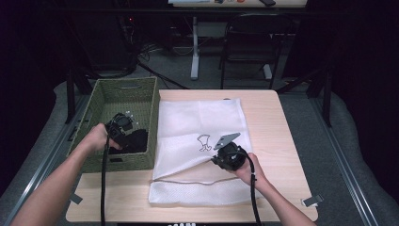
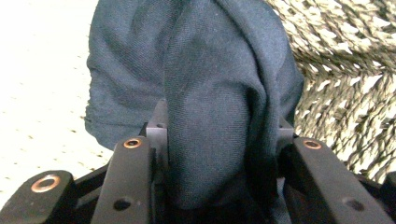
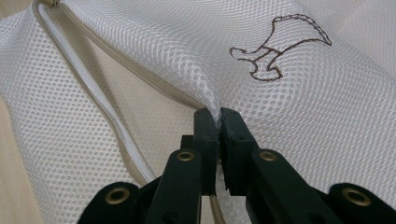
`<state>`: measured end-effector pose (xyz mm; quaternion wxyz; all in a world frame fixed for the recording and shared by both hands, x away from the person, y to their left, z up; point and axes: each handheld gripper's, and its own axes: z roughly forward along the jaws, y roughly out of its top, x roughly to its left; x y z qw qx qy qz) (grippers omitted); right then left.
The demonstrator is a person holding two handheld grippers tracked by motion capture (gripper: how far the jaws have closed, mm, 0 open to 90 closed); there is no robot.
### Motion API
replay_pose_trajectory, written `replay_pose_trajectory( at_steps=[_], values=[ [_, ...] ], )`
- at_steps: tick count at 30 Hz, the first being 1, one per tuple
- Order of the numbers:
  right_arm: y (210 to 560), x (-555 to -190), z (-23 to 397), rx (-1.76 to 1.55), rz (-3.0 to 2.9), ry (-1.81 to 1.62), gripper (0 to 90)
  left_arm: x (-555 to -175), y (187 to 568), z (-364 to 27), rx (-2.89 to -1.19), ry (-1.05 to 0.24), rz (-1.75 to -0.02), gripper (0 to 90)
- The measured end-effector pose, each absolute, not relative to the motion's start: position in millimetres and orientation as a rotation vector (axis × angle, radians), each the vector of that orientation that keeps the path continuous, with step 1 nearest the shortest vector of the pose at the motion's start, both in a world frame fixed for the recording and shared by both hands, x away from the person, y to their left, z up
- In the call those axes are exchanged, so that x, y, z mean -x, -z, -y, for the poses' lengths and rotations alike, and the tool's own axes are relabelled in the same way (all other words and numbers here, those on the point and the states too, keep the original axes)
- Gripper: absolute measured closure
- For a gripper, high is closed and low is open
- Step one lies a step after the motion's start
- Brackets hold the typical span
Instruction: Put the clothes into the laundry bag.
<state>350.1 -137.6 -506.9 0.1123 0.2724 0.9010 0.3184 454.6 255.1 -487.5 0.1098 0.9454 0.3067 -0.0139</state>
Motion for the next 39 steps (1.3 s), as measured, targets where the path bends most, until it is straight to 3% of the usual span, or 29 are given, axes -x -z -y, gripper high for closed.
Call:
replay_pose_trajectory(
  at_steps=[25, 39],
  values=[
    [506.6, -349.2, 138.4, -0.785, -2.639, -0.939, 86.0, -441.9, 465.9, -266.9, -2.697, -0.065, -0.931, 61.2],
    [506.9, -348.7, 137.5, -0.786, -2.638, -0.934, 86.0, -436.2, 433.5, -273.3, -2.654, -0.166, -0.927, 61.5]
  ],
)
